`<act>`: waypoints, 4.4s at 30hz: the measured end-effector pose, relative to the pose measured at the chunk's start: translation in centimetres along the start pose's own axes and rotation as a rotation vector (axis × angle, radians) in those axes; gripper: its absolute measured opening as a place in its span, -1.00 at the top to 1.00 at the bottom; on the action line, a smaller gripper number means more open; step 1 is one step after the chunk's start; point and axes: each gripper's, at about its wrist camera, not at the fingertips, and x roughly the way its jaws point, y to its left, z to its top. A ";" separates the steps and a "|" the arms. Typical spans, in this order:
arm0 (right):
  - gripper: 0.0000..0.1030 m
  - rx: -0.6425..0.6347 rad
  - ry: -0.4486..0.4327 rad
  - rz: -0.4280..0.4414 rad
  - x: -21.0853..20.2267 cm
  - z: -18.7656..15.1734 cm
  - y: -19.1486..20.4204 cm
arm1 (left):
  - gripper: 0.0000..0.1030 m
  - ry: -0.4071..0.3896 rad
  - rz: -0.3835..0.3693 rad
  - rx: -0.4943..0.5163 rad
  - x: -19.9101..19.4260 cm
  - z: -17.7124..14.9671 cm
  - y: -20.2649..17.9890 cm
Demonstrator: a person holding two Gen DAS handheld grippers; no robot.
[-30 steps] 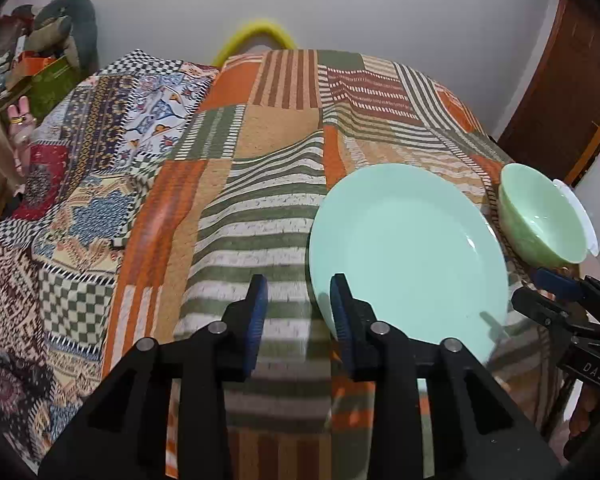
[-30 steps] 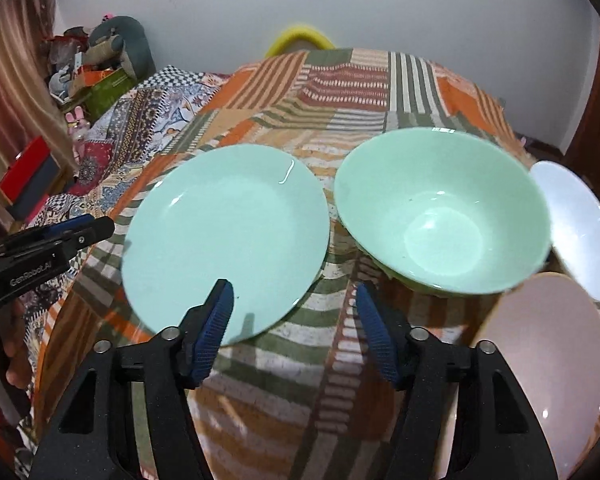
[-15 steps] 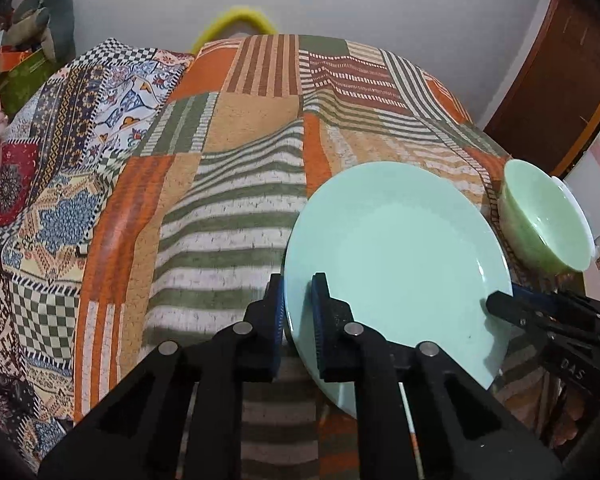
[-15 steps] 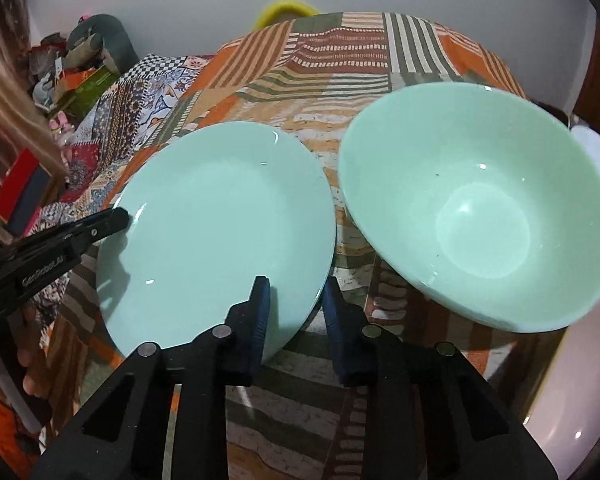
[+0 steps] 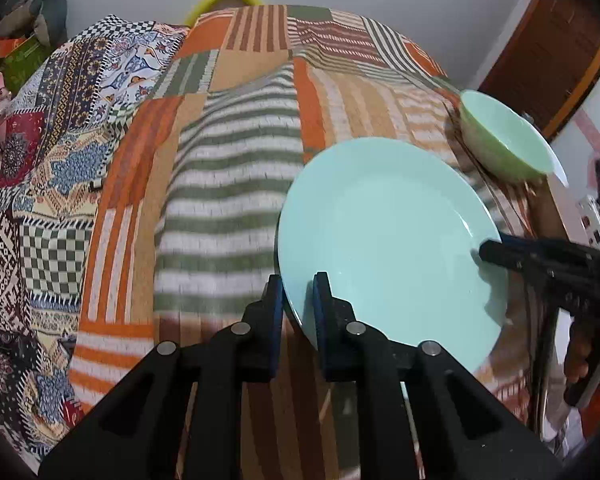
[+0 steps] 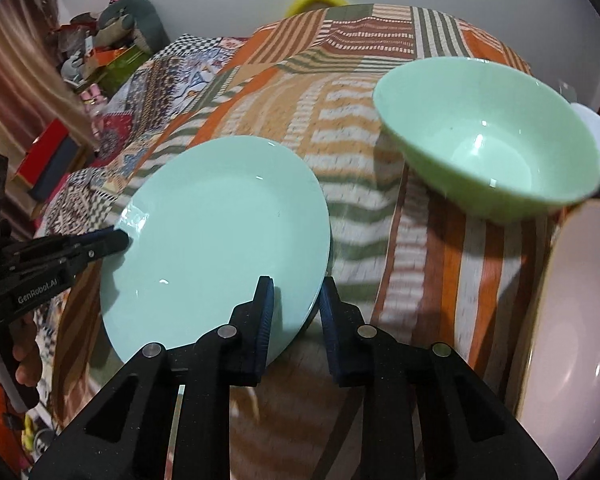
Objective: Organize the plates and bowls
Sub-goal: 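Lift the mint-green plate with the right gripper and carry it, then carry the mint-green plate with both grippers over the white plate, then lower the mint-green plate onto the white plate and open both grippers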
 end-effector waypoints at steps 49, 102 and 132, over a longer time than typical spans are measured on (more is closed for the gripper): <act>0.60 -0.063 -0.248 0.030 -14.5 -7.1 0.6 | 0.68 -0.179 -0.033 0.027 -17.0 -8.0 -11.8; 0.60 0.232 -0.123 -0.021 -14.0 -19.3 -10.7 | 0.66 0.099 -0.050 0.182 -4.7 -12.5 -24.5; 0.52 0.170 -0.173 -0.149 -14.7 -17.5 -10.6 | 0.51 0.094 -0.013 0.238 -3.7 -12.1 -25.2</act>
